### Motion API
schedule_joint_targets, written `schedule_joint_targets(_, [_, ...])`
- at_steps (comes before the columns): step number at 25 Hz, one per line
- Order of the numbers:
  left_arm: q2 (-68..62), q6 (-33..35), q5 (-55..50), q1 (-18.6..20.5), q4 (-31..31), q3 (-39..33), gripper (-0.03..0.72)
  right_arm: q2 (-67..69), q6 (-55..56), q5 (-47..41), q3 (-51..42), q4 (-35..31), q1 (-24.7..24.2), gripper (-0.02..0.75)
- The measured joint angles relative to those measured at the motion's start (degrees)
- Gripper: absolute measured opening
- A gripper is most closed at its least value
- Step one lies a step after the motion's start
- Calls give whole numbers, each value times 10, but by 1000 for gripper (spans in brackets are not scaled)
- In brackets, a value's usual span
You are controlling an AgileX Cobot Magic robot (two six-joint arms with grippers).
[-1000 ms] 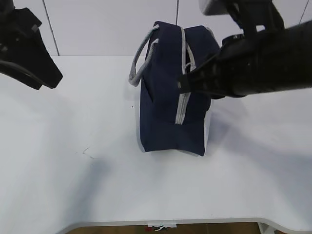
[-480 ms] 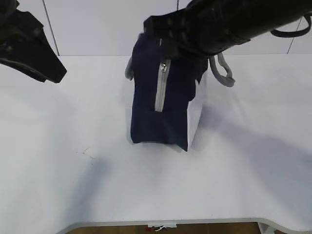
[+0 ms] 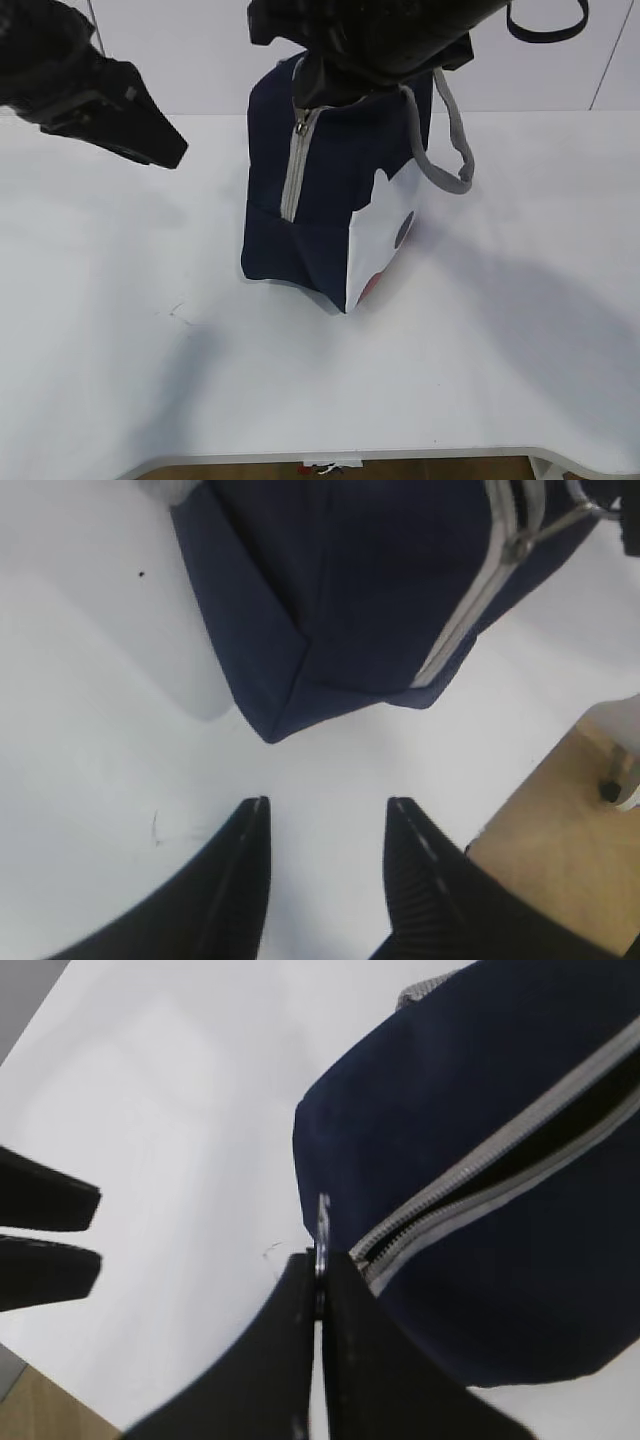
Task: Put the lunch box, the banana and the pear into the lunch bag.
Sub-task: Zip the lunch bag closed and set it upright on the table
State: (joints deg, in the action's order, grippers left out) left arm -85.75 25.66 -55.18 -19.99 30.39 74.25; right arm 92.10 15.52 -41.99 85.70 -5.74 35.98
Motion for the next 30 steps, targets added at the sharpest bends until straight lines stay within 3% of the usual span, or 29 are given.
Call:
schedule_joint_targets(5, [-49,44,37,0,35,0,297,0,-2,-20,5,-7,0,13])
schedule_joint_targets(12, [-84,142,47,0,124,0,381,0,-11,-30,5,-10,0,13])
schedule_joint_targets(17, [-86,213,79,0,163,0,389,0,-12,-35,5,-15,0,13])
schedule_joint_targets(26, [-121,339,90,0,286,0,391,0,-26,-42,5,-32,0,13])
schedule_joint_targets(28, [-130,349,91,0,295,0,371,0,-26,-42,5,-32,0,13])
schedule_joint_targets(30, [-136,352,91,0,301,0,288,0,-27,-43,5,-33,0,13])
